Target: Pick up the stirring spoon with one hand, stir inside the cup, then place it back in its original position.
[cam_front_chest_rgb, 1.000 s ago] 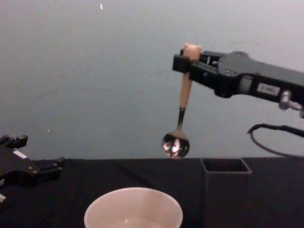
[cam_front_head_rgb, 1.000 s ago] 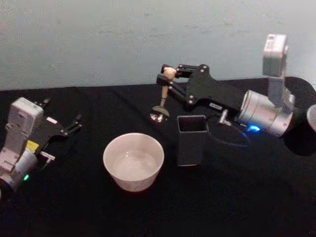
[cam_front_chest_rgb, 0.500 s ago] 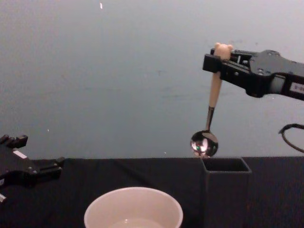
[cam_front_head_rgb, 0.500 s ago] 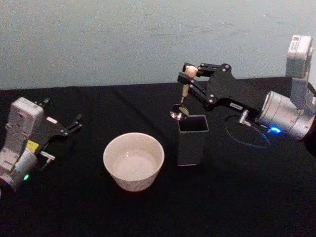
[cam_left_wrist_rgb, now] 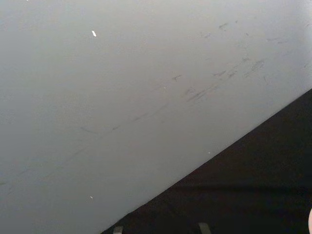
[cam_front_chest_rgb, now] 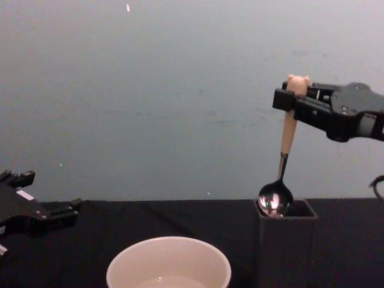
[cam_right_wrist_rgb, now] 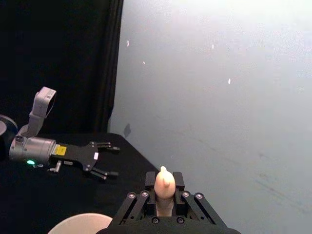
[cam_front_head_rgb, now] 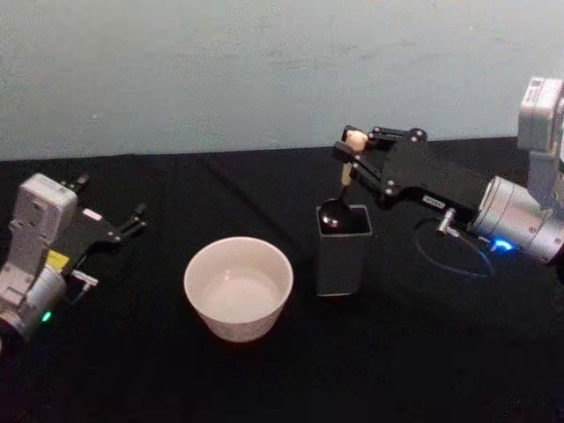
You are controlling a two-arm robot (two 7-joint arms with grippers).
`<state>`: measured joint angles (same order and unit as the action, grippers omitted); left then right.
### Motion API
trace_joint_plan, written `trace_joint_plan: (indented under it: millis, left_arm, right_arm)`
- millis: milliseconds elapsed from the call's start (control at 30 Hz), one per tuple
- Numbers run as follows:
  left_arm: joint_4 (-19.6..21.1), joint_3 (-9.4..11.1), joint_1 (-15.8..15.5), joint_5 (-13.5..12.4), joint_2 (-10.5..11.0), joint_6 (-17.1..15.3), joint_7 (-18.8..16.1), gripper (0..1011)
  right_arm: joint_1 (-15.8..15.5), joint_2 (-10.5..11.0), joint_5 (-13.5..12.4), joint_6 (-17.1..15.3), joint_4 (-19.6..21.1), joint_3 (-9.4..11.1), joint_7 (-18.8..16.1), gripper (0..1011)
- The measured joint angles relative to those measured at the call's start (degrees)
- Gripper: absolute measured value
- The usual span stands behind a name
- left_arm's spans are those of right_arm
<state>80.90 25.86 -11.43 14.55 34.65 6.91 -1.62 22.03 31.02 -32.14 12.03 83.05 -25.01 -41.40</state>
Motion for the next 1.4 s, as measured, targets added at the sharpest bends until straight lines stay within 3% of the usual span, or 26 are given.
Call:
trace_joint_plan:
  millis: [800,1400]
  left_arm:
    - [0.00,0.00,0.00,0.00,0.00,0.00,0.00,1001]
    - [0.00,0.00,0.00,0.00,0.00,0.00,0.00,1001]
  right_arm:
    - [-2.46,-2.19,0.24,-4.56,-4.66,-1.01,2.60,210]
    - [-2.59,-3.35,1.06,-5.84,-7.12,-1.29,3.47,211]
